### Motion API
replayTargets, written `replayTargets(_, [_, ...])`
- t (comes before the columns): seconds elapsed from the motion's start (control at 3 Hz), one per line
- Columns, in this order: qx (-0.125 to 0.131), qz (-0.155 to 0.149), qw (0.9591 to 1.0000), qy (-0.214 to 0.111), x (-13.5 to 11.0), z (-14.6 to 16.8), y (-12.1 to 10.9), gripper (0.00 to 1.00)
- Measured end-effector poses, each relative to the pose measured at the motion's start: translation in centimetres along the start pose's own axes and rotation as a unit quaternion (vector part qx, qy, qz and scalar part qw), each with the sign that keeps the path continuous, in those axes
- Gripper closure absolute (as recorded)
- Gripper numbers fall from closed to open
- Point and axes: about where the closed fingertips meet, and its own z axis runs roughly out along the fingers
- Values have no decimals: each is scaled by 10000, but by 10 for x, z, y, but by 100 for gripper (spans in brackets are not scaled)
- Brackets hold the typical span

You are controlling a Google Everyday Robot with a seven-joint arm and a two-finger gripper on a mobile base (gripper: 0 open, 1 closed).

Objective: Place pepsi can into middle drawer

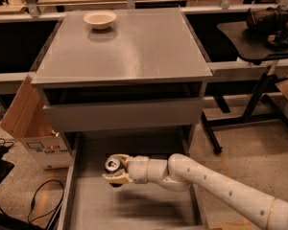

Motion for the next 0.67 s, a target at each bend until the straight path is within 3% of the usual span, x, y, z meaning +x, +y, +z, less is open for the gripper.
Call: replayTargets(0.67, [-417, 247, 9987, -179, 95, 44, 19, 100])
